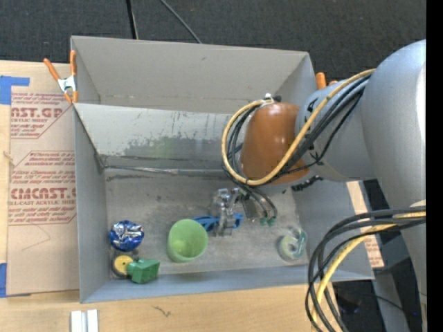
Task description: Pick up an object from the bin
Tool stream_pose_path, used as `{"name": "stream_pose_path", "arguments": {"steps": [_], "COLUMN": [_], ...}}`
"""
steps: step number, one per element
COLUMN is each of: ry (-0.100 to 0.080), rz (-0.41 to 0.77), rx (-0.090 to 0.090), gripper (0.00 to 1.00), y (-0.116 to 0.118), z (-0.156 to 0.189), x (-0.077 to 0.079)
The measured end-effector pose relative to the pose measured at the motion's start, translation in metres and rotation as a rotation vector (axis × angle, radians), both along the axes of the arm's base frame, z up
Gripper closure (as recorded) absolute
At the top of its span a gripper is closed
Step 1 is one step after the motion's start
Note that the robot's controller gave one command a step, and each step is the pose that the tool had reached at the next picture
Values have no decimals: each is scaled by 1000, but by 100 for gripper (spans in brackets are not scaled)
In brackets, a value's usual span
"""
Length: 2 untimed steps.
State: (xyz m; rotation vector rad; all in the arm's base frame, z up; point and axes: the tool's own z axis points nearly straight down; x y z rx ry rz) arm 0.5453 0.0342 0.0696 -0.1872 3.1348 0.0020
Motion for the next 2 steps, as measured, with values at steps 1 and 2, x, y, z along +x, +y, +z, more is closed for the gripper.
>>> {"name": "stream_pose_path", "arguments": {"steps": [1, 2], "ry": [-8, -5], "rz": [-16, -491], "rx": [1, 0], "gripper": [100, 100], "y": [12, -20], "z": [127, 222], "x": [-7, -33]}}
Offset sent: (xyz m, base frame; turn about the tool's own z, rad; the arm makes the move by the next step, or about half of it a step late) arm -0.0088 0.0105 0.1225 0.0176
